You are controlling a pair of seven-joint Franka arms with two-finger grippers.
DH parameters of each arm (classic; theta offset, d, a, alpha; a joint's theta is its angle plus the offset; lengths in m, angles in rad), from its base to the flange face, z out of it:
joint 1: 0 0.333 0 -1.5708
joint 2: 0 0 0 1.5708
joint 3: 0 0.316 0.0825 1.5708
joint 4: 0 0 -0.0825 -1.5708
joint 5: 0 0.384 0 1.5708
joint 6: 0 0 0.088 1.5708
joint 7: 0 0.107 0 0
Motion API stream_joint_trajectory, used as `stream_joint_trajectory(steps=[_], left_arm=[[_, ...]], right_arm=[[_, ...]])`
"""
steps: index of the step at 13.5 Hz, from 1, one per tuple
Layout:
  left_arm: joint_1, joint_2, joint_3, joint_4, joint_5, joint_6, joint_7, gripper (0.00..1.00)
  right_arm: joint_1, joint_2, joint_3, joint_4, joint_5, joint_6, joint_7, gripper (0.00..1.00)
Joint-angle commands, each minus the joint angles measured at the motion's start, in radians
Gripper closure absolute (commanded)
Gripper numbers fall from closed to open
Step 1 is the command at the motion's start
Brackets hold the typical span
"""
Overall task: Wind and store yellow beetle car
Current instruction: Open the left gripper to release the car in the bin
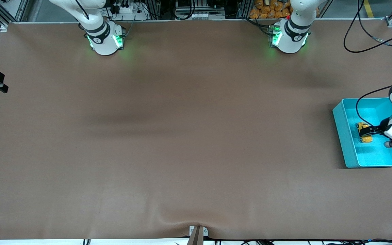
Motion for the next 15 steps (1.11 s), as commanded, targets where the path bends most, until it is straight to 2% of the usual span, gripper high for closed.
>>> stream_joint_trajectory(steps=[1, 7, 12, 15], left_arm=[[0.003, -0.143, -0.039, -0.019, 0.024, -0.091, -0.012, 0.00], [0.005, -0.322, -0.151, -0.013, 0.023, -0.267, -0.039, 0.00], [0.011, -0.412, -0.255, -0.010, -0.015, -0.416, -0.111, 0.00], [-0.013, -0.443, -0.297, 0.052, -0.048, -0.560, -0.171, 0.00]], right_arm=[[-0.001, -0.015, 0.002, -0.012, -0.008, 0.000, 0.003, 0.00], [-0.004, -0.018, 0.002, -0.012, -0.011, -0.006, 0.000, 0.00], [-0.012, -0.015, -0.001, 0.001, -0.013, -0.012, -0.002, 0.00], [-0.012, -0.015, 0.001, 0.001, -0.028, -0.011, -0.002, 0.00]])
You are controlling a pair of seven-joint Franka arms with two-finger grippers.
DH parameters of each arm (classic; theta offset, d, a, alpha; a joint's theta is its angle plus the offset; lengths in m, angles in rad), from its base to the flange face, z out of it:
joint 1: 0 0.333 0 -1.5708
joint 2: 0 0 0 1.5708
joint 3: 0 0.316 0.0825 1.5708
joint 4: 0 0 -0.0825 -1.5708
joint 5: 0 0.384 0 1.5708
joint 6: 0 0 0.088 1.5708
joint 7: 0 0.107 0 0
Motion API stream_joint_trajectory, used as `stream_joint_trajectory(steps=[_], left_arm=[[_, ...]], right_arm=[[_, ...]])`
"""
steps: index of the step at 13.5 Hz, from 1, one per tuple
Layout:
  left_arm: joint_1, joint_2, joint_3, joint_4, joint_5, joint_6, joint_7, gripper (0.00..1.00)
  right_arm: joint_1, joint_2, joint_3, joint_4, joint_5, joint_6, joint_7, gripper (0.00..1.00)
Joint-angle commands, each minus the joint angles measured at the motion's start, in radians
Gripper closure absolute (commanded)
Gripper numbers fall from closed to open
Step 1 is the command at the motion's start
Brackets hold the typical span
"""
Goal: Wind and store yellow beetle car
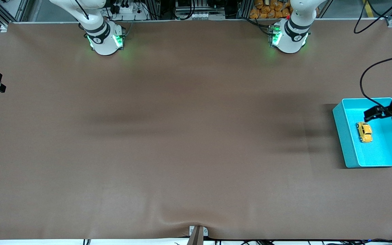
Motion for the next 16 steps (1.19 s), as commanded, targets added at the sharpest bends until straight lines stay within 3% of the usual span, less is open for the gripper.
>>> stream_joint_trajectory(steps=[1, 3, 9, 16], left_arm=[[-0.050, -0.043, -0.008, 0.073, -0.030, -0.152, -0.038, 0.00], [-0.144, -0.049, 0.042, 0.116, -0.033, -0.230, -0.066, 0.00], [-0.562, -0.161, 0.386, 0.144, -0.147, -0.352, -0.129, 0.00], [-0.597, -0.156, 0.386, 0.256, -0.148, -0.470, -0.116, 0.00]], right_arm=[[-0.008, -0.015, 0.006, -0.002, -0.016, -0.009, -0.002, 0.00], [-0.007, -0.015, 0.006, -0.002, -0.016, -0.010, 0.000, 0.00], [-0.007, -0.018, 0.006, -0.001, -0.016, -0.011, -0.002, 0.00], [-0.007, -0.018, 0.006, 0.001, -0.020, -0.013, -0.002, 0.00]])
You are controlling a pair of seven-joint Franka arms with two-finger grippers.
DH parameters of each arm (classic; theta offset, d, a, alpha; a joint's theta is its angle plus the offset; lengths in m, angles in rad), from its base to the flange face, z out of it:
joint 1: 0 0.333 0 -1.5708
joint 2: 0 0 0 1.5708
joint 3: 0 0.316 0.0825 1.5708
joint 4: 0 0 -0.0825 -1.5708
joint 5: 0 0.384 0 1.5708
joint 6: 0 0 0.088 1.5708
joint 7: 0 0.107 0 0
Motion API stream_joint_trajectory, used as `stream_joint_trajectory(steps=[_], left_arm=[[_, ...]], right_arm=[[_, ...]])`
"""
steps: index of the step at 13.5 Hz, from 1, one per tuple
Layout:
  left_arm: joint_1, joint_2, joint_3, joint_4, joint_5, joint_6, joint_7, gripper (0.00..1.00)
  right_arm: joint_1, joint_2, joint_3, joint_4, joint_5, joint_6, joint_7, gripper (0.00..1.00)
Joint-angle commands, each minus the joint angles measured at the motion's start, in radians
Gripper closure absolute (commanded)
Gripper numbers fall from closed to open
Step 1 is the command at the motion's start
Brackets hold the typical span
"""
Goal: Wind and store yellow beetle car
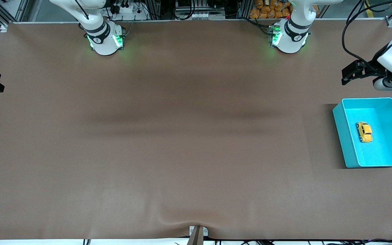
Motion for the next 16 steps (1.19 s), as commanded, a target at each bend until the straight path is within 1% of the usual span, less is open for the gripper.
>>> stream_joint_trajectory(steps=[1, 4, 9, 16], left_arm=[[-0.006, 0.015, 0.007, 0.074, -0.023, -0.061, 0.000, 0.00], [-0.009, 0.015, 0.008, 0.105, -0.039, -0.093, -0.011, 0.00], [0.000, 0.015, 0.008, 0.106, -0.022, -0.093, 0.009, 0.00], [0.003, 0.018, 0.013, 0.108, -0.032, -0.093, 0.017, 0.00]], right_arm=[[-0.005, -0.018, 0.006, -0.001, -0.017, -0.011, -0.002, 0.00], [-0.005, -0.016, 0.007, -0.003, -0.017, -0.011, 0.000, 0.00], [-0.004, -0.016, 0.007, -0.001, -0.017, -0.011, 0.001, 0.00], [-0.005, -0.016, 0.006, -0.006, -0.015, -0.020, -0.005, 0.00]])
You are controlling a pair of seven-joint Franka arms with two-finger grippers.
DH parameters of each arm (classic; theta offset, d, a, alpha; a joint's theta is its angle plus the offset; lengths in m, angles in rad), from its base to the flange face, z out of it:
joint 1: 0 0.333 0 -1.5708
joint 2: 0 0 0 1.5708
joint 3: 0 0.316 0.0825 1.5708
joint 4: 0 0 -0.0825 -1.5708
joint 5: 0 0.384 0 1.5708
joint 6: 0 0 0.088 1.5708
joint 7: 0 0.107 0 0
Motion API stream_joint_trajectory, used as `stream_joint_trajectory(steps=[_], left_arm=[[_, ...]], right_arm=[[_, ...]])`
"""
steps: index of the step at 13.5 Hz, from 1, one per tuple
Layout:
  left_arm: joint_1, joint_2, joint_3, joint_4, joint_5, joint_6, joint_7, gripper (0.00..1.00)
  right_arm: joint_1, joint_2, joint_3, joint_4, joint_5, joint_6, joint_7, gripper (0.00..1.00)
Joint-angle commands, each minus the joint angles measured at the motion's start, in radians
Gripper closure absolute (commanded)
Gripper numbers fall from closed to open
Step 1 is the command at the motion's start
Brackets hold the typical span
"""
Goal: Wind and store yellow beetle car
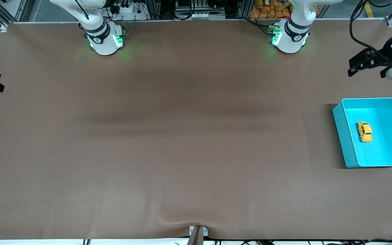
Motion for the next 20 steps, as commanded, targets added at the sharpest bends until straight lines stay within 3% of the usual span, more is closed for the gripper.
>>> stream_joint_trajectory(steps=[1, 20], left_arm=[[0.003, 0.015, 0.005, 0.030, -0.014, -0.023, 0.011, 0.00], [0.003, 0.022, 0.017, 0.031, -0.003, -0.015, 0.056, 0.00]], right_arm=[[-0.005, -0.016, 0.007, -0.006, -0.013, -0.019, -0.005, 0.00], [-0.004, -0.014, 0.008, 0.000, -0.005, -0.019, -0.003, 0.00]])
